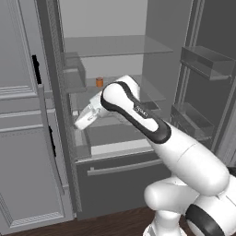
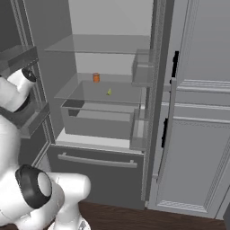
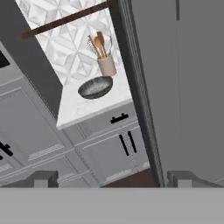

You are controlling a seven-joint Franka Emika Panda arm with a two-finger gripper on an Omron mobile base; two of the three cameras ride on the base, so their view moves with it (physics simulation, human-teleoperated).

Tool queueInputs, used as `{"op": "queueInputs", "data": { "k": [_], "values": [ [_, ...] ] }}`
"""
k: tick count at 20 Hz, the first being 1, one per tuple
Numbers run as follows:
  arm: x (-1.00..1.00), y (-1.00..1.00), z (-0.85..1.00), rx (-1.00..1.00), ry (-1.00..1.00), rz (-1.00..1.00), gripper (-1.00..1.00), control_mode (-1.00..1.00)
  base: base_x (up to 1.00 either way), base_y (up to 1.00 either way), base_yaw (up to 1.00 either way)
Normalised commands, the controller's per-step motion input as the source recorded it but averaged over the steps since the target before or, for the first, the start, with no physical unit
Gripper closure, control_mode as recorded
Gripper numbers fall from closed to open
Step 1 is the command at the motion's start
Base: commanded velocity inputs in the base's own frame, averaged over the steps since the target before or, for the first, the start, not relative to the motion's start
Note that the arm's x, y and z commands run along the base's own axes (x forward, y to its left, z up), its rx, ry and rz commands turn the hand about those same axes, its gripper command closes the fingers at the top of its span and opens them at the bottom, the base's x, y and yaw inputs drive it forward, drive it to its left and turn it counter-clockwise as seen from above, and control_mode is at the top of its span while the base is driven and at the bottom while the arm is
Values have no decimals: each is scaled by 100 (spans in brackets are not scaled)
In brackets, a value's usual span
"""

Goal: Grab a lemon wedge from the fridge and one ice cube from the ice bowl, and put them in the glass of lemonade.

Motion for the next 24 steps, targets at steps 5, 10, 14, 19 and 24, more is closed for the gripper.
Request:
{"op": "queueInputs", "data": {
  "k": [5, 10, 14, 19, 24],
  "values": [
    [-70, -89, 18, 9, 5, -36, -100, -100, 0, 0, 0],
    [-47, -85, 3, 1, 9, -50, -100, -100, 0, 0, 0],
    [-24, -89, 5, -8, 21, -48, -100, -100, 0, 0, 0],
    [-4, -97, 30, -14, 34, -46, -100, -100, 0, 0, 0],
    [-6, -100, 67, -16, 47, -33, -100, -100, 0, 0, 0]
  ]
}}
